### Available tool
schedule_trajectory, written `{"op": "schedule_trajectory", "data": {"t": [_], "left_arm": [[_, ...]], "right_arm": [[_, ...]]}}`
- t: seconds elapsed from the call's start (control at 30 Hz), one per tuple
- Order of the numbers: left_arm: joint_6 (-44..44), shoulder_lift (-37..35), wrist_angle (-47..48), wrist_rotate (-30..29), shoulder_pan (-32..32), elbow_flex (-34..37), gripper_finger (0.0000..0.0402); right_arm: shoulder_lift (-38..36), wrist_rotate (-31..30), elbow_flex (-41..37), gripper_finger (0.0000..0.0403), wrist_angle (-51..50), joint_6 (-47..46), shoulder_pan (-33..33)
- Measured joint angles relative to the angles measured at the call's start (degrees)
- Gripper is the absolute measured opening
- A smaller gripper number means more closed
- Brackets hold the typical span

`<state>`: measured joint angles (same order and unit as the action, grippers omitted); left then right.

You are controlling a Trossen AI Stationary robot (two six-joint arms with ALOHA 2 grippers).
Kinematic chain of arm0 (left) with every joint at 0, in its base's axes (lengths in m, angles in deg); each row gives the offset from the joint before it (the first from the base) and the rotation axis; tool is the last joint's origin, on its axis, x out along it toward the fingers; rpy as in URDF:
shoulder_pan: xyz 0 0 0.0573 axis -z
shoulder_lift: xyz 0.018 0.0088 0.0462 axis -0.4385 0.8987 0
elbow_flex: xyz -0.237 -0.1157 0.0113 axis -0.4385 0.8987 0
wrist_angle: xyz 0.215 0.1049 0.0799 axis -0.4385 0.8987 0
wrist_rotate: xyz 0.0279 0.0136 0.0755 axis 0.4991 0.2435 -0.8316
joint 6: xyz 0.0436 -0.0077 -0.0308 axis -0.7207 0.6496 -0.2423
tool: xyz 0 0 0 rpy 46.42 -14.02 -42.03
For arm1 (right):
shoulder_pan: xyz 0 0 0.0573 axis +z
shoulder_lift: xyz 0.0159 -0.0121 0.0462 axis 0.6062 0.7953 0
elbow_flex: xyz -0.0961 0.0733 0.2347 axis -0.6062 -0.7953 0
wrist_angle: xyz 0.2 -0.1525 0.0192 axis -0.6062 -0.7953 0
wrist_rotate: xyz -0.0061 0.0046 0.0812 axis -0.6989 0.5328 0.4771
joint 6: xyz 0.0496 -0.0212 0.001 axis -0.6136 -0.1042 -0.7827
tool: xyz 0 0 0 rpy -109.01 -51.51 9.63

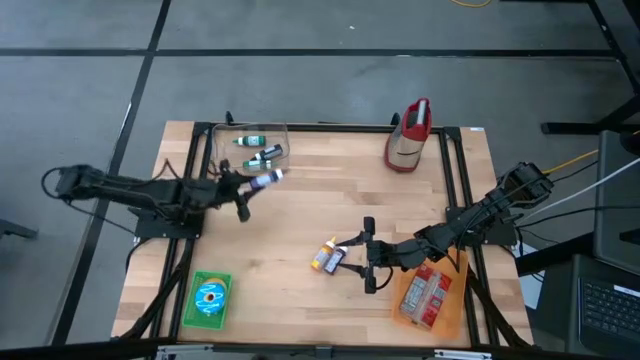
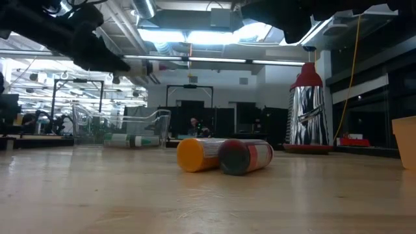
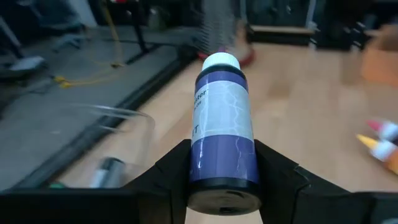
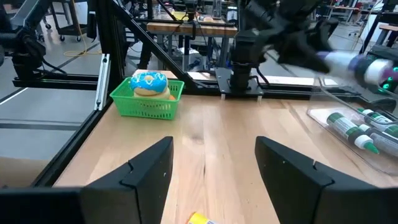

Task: Pick & Place Food Item
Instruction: Put the violet food coloring bottle into the white transparent bin

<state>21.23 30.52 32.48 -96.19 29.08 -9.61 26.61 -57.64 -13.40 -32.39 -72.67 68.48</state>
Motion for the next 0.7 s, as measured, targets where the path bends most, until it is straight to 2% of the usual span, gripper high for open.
{"op": "schedule_trajectory", "data": {"t": [0.17, 0.33, 0.57, 0.7], "left_arm": [[-3.85, -4.21, 1.75, 5.15, -9.70, -0.07, 0.0132], [-5.07, -4.18, 5.82, 13.80, -21.24, -0.07, 0.0132], [-6.70, -3.99, 3.65, 27.85, -36.09, -0.07, 0.0132], [-7.54, -3.77, 3.66, 33.34, -43.57, -0.07, 0.0132]], "right_arm": [[0.00, 0.00, 0.00, 0.0230, 0.00, 0.02, 0.00], [0.00, 0.00, 0.00, 0.0230, 0.01, 0.02, 0.00], [0.00, 0.00, 0.00, 0.0230, 0.00, 0.09, 0.00], [0.00, 0.00, 0.00, 0.0230, 0.01, 0.15, -0.09]]}}
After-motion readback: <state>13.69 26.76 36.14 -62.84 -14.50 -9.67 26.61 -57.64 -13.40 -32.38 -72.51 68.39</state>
